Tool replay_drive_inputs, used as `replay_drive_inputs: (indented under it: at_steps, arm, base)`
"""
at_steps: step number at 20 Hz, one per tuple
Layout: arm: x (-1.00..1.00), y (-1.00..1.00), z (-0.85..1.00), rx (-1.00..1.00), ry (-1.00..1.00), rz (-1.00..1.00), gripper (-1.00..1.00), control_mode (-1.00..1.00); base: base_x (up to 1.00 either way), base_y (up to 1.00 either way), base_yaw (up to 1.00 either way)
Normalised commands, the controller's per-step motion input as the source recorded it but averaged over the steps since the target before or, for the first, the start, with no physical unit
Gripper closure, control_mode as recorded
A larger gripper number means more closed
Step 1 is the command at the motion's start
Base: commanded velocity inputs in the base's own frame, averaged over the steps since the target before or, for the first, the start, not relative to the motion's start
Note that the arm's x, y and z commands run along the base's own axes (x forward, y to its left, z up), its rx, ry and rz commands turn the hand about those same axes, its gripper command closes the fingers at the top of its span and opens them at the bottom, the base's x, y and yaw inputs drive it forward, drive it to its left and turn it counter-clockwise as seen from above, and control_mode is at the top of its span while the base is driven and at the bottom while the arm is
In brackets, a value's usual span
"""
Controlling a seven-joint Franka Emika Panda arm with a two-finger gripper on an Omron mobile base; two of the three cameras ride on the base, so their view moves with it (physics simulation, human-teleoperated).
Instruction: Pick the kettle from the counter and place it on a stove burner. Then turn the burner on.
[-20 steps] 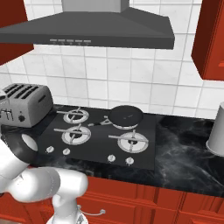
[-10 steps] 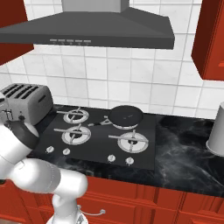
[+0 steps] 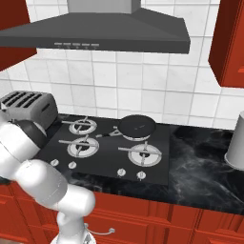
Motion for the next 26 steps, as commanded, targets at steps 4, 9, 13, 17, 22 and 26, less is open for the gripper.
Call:
replay_drive_inputs:
  at_steps: [4, 9, 13, 17, 22, 26]
  arm:
    - [0.26, 0.23, -0.20, 0.00, 0.00, 0.00, -1.00, -1.00]
    - [0.27, 0.26, -0.16, 0.00, 0.00, 0.00, -1.00, -1.00]
    - [0.28, 0.29, -0.12, 0.00, 0.00, 0.00, -1.00, -1.00]
    - [0.28, 0.25, -0.13, 0.00, 0.00, 0.00, -1.00, -1.00]
    - [0.27, 0.30, -0.17, 0.00, 0.00, 0.00, -1.00, -1.00]
    - [0.21, 0.33, -0.20, 0.00, 0.00, 0.00, 1.00, -1.00]
  base:
    - [0.00, 0.00, 0.00]
    - [0.00, 0.00, 0.00]
    - [0.00, 0.00, 0.00]
    - [0.00, 0.00, 0.00]
    - [0.00, 0.00, 0.00]
    - [0.00, 0.00, 0.00]
